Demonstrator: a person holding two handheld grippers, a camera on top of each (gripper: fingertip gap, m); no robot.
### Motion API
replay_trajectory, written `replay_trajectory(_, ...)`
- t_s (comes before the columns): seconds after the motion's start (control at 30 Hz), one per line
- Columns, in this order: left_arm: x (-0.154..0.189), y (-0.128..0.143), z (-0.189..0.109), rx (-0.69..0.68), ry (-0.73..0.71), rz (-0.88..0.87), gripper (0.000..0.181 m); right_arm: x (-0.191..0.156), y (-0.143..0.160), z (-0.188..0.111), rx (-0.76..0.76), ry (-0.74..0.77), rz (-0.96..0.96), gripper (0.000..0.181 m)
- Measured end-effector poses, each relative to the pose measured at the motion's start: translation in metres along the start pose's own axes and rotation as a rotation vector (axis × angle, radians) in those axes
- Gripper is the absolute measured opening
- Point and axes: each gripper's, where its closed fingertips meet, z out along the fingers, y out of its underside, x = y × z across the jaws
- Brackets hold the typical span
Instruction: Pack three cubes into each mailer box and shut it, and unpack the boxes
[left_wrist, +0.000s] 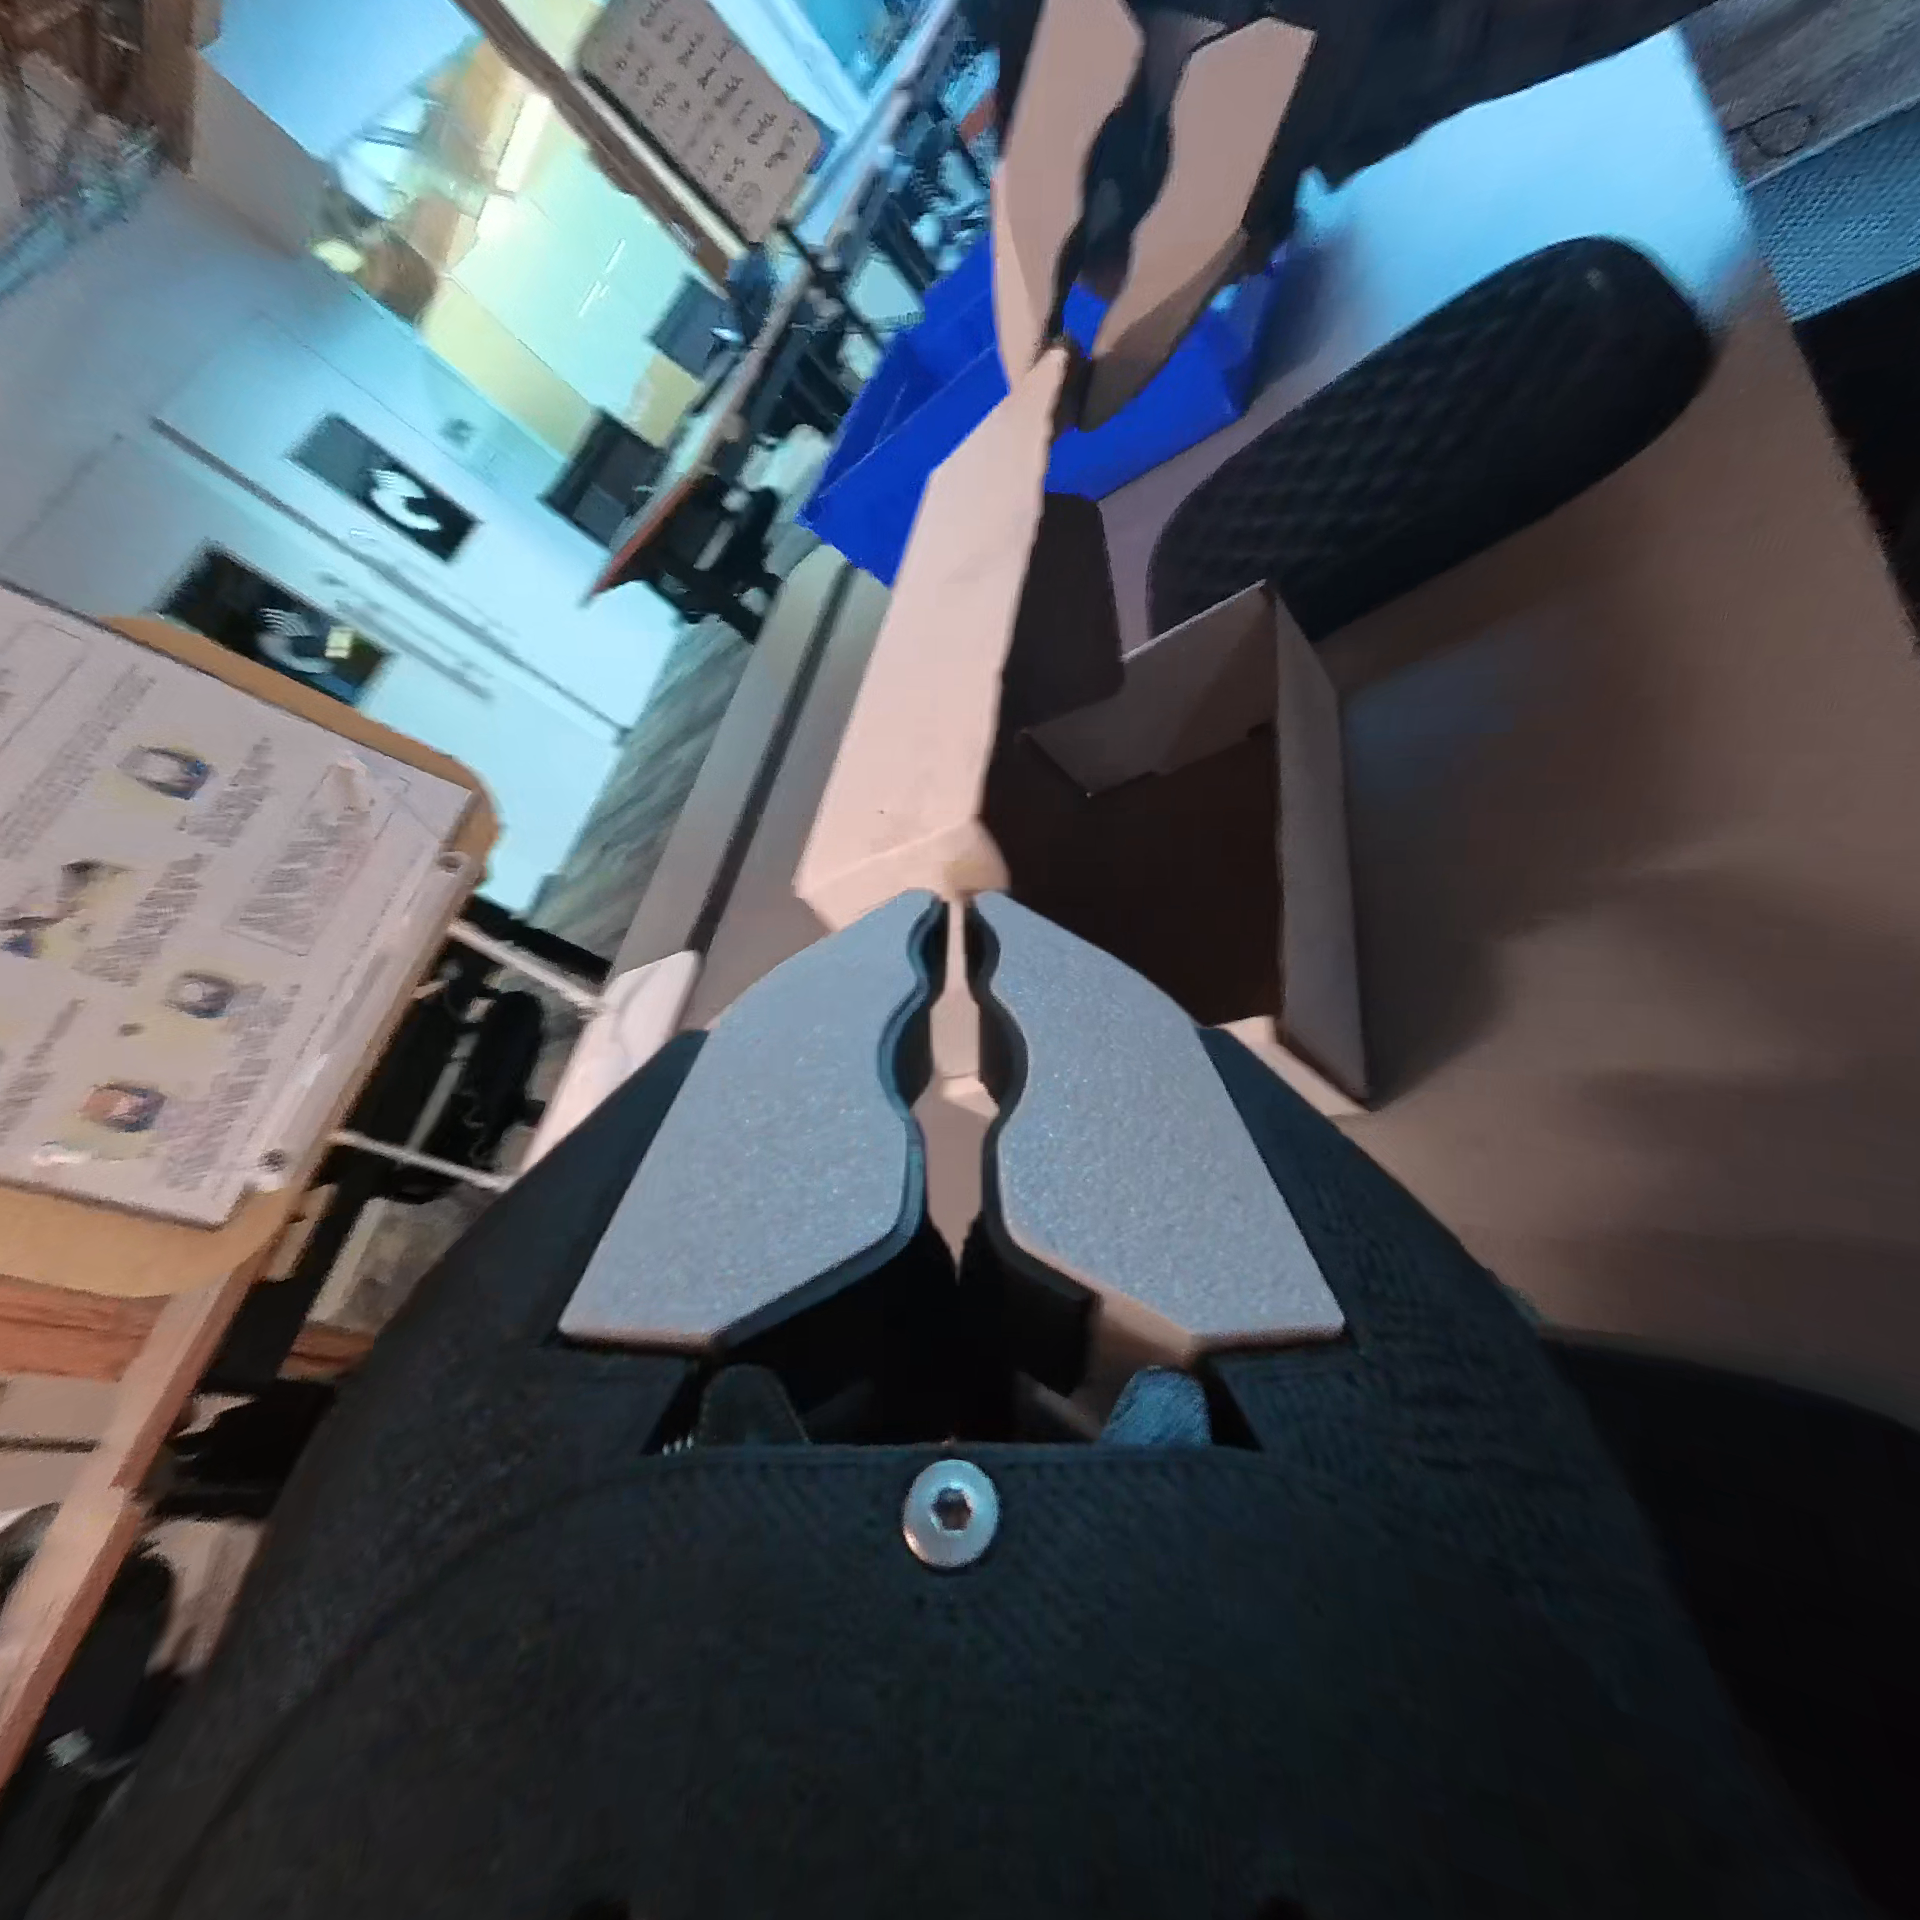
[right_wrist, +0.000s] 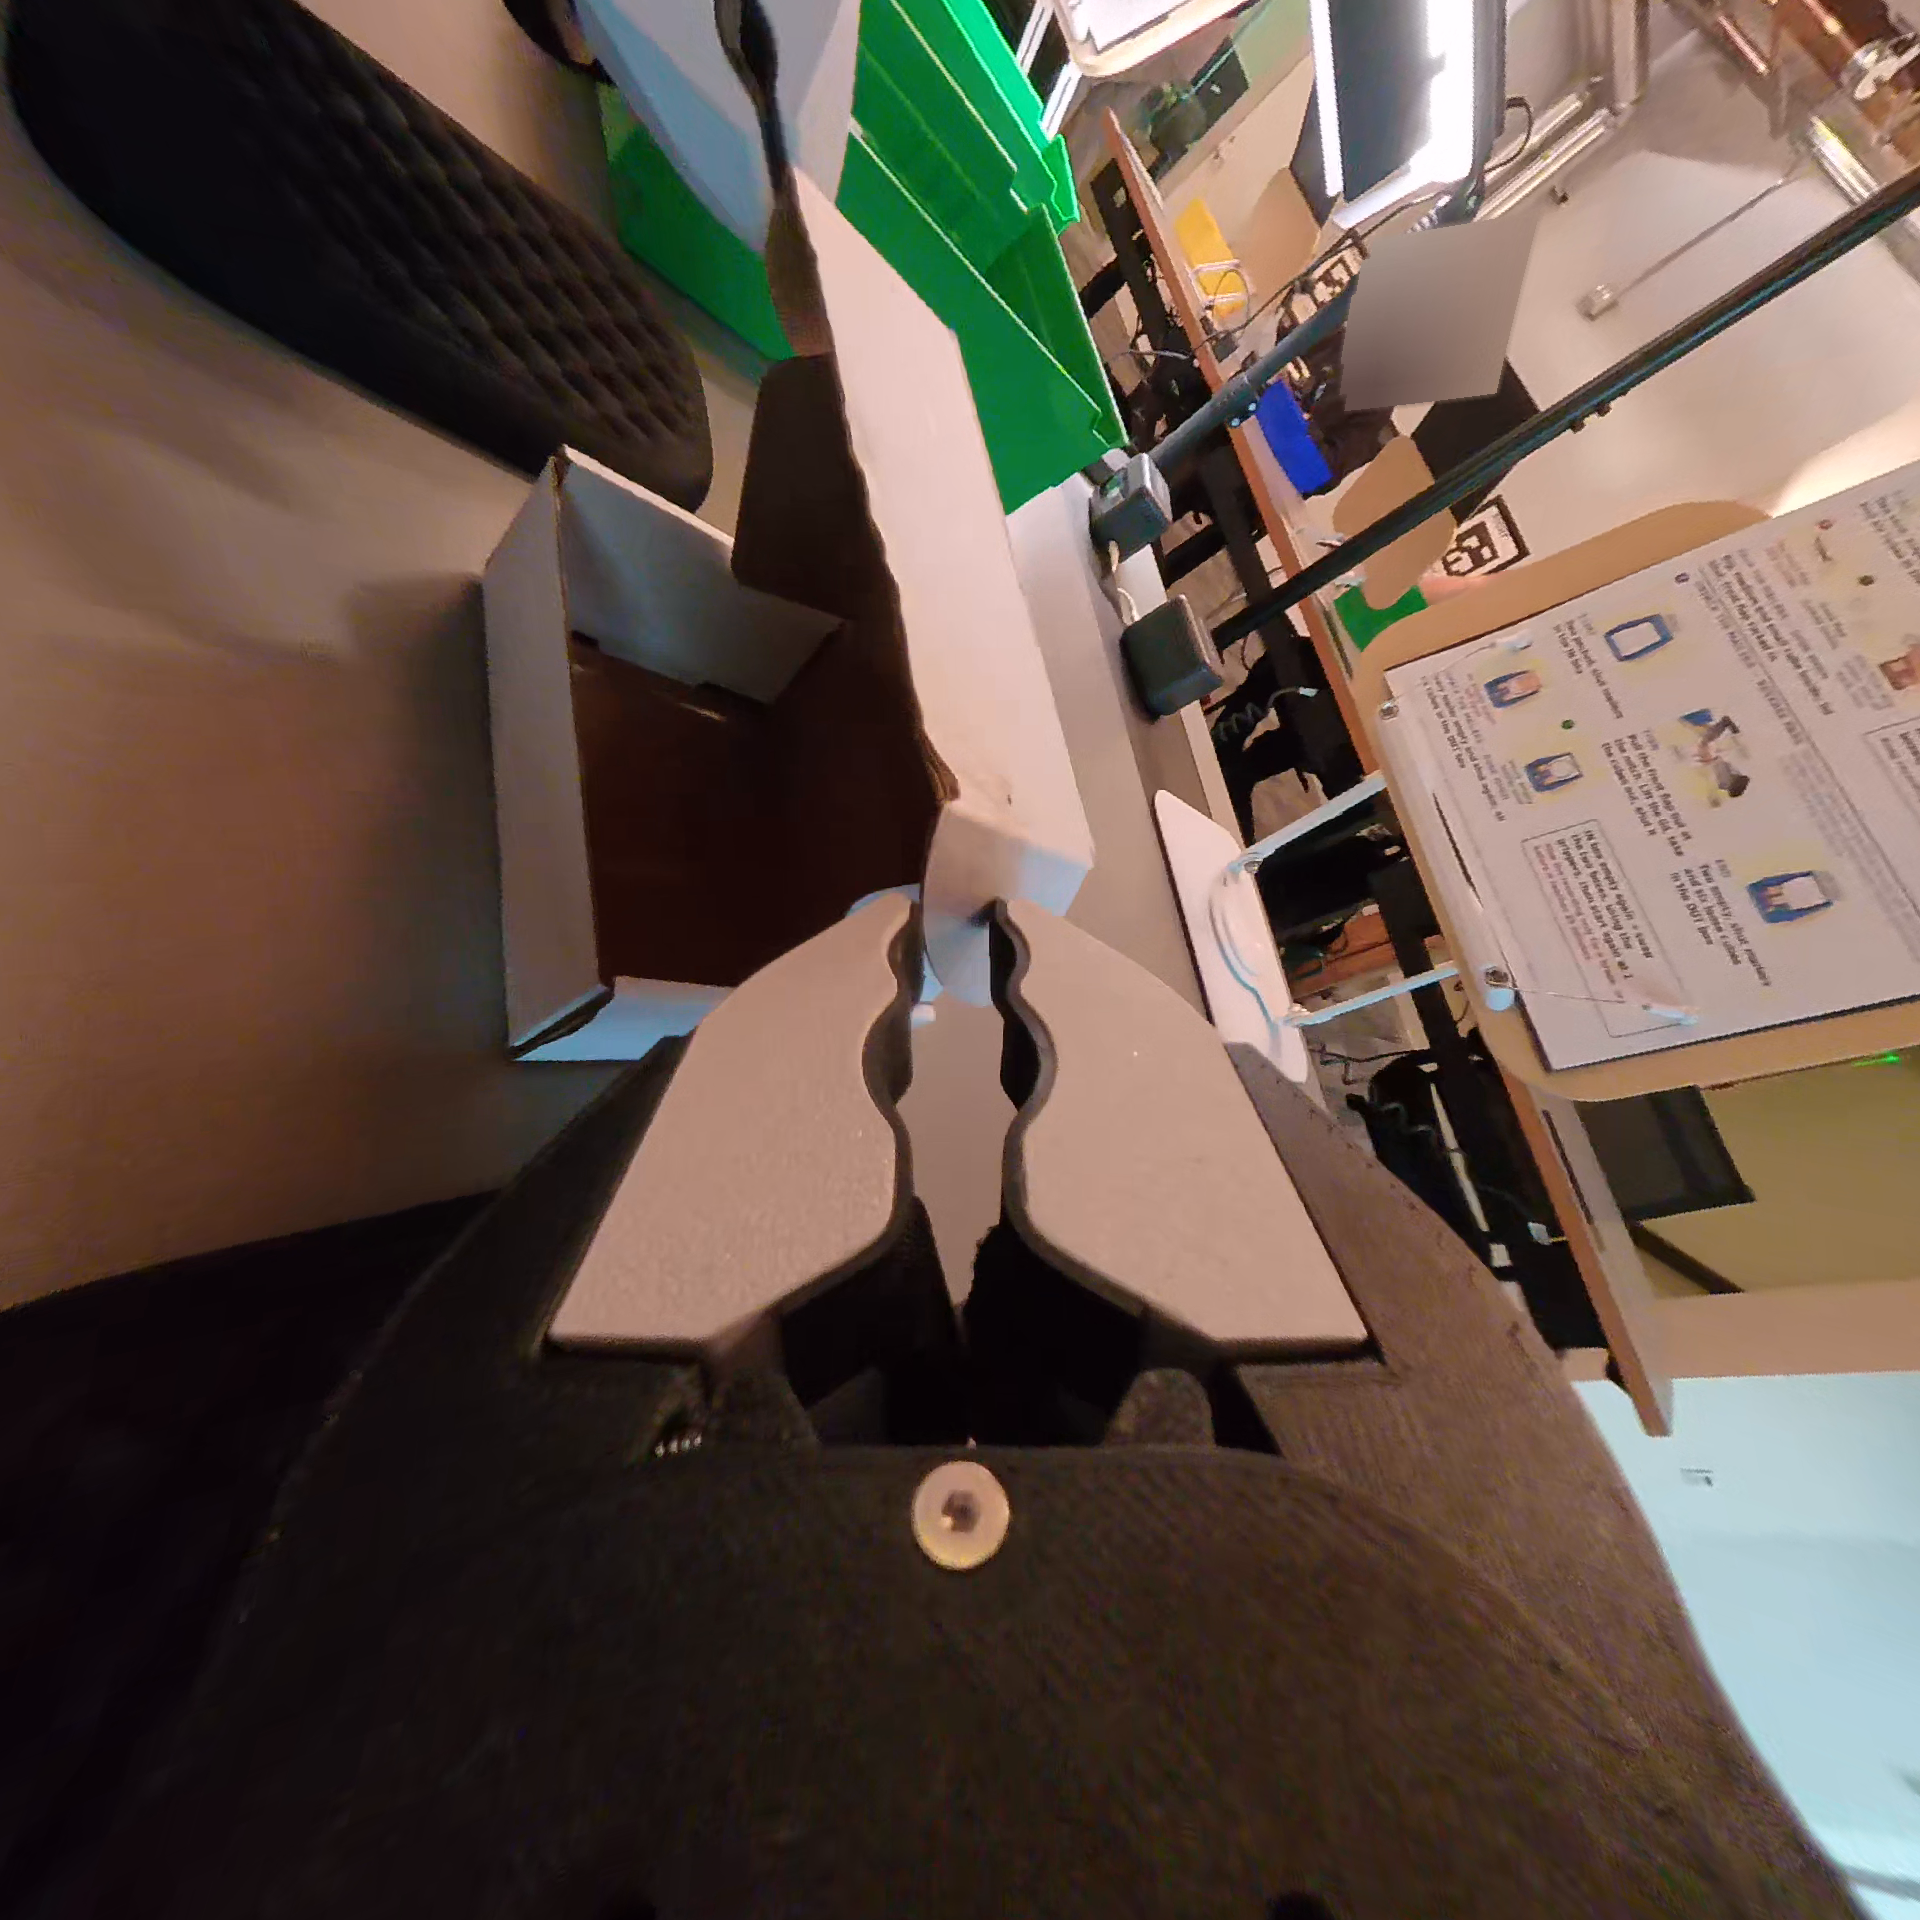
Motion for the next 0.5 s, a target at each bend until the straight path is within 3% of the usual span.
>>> replay_trajectory(0.1, -0.01, 0.003, -0.003, -0.011, -0.09, 0.065, 0.036, -0.001, 0.001, -0.001, -0.008, -0.003, -0.005, 0.011)
replay_trajectory(0.3, 0.009, 0.002, 0.006, -0.022, -0.006, 0.125, 0.056, 0.0, 0.002, -0.001, -0.027, 0.004, -0.002, 0.01)
replay_trajectory(0.37, 0.006, -0.004, 0.005, -0.002, -0.038, 0.126, 0.054, -0.001, 0.002, -0.001, -0.034, 0.006, -0.005, 0.01)
replay_trajectory(0.47, 0.003, -0.009, 0.006, -0.018, -0.082, 0.179, 0.027, -0.002, 0.001, -0.001, -0.04, 0.005, -0.01, 0.01)
replay_trajectory(0.5, 0.003, -0.009, 0.006, -0.027, -0.087, 0.18, 0.026, -0.002, 0.001, -0.001, -0.04, 0.004, -0.007, 0.01)
